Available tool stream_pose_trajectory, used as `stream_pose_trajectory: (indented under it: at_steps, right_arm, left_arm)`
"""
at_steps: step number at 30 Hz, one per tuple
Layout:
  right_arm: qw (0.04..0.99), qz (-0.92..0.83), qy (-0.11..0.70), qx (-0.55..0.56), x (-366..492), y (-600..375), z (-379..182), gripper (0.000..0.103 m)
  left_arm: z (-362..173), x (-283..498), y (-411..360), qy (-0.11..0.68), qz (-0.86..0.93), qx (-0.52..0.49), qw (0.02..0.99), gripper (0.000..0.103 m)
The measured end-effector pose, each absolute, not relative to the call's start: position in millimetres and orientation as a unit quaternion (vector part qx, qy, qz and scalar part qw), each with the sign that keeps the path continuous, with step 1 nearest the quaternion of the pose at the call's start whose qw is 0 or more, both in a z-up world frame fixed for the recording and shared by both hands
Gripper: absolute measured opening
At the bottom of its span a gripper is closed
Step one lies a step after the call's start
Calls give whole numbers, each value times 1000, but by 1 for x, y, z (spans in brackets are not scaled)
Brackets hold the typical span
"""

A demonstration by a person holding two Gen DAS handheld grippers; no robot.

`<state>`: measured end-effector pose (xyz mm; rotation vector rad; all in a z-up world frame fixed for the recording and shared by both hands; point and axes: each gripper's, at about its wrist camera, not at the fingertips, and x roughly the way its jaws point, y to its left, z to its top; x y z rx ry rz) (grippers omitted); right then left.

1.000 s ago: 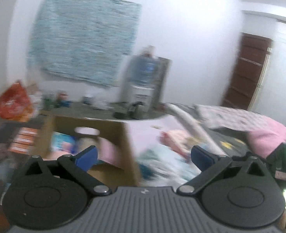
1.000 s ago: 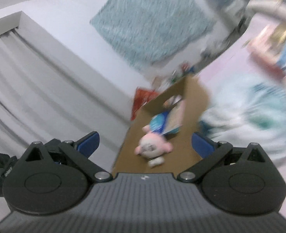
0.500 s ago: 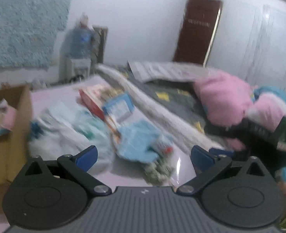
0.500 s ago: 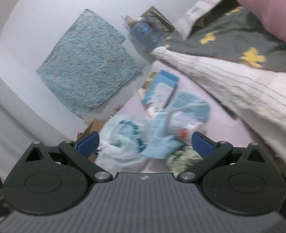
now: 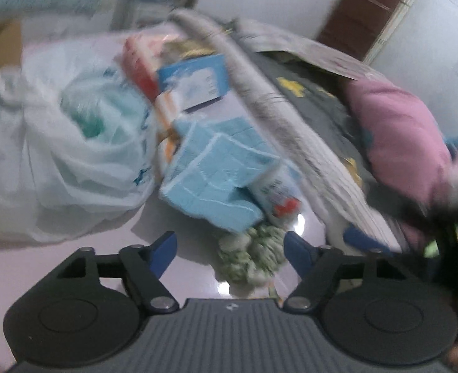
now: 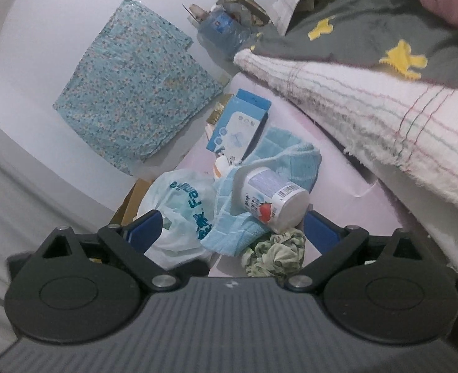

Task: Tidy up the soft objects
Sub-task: 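Move both tools back over the items on the bed, then close the left tool on the light blue towel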

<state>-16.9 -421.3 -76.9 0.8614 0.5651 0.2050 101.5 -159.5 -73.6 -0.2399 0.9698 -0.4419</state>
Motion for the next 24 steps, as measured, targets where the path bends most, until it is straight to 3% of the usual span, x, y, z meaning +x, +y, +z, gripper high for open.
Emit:
stream_pose_trajectory:
  at_steps: [7, 9, 11, 14, 24]
  right_arm:
    - [856, 101, 278, 424, 0, -421, -90, 91]
    - [855, 101, 281, 425, 5, -422, -93, 90]
    - [855, 99, 283, 424, 8, -422, -96, 88]
    - [856, 94, 284, 421, 11, -422, -99, 86]
    - [865, 68, 284, 408, 24, -418, -109, 77]
  left_arm:
    - [-93, 138, -162, 480, -194, -152, 842, 65]
    - [-96, 143, -169, 484, -199, -148, 839, 53]
    - [-98, 144, -176, 488, -199, -140, 838, 26]
    - [-95, 147, -183, 479, -196, -125, 847, 5]
    - [-46, 161, -194, 403, -205, -101, 886, 4]
